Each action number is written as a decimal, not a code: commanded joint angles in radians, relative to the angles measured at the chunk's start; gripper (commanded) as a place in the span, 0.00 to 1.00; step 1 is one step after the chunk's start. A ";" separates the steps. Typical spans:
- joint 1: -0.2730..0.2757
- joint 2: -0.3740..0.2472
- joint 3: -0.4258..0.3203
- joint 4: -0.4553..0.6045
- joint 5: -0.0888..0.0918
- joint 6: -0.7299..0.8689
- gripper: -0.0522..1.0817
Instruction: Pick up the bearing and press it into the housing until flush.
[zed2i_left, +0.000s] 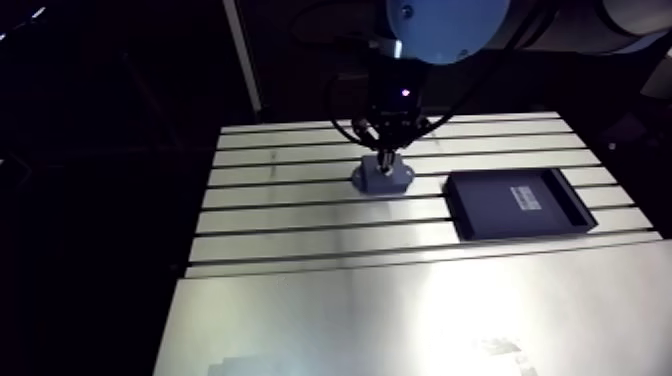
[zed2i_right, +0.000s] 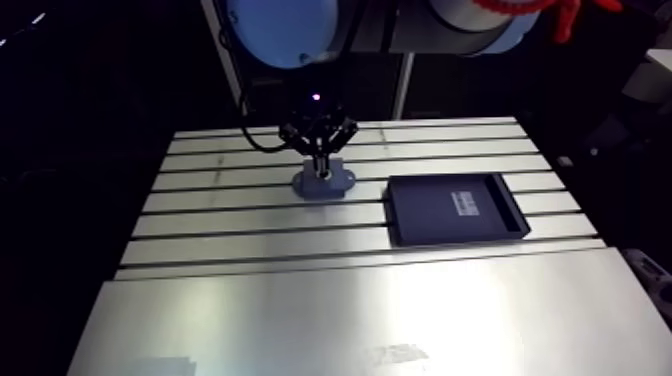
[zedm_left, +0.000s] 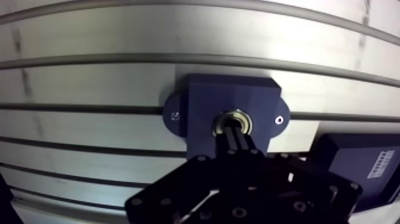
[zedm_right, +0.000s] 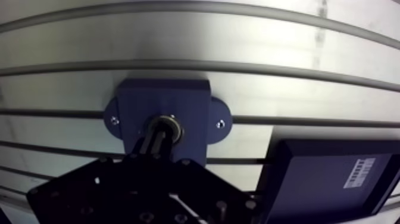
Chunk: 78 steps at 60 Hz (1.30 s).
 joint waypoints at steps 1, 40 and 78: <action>0.000 -0.020 -0.004 0.008 -0.001 0.000 1.00; 0.001 -0.097 -0.059 0.177 -0.007 -0.001 0.05; -0.005 -0.203 -0.346 0.528 -0.001 -0.038 0.05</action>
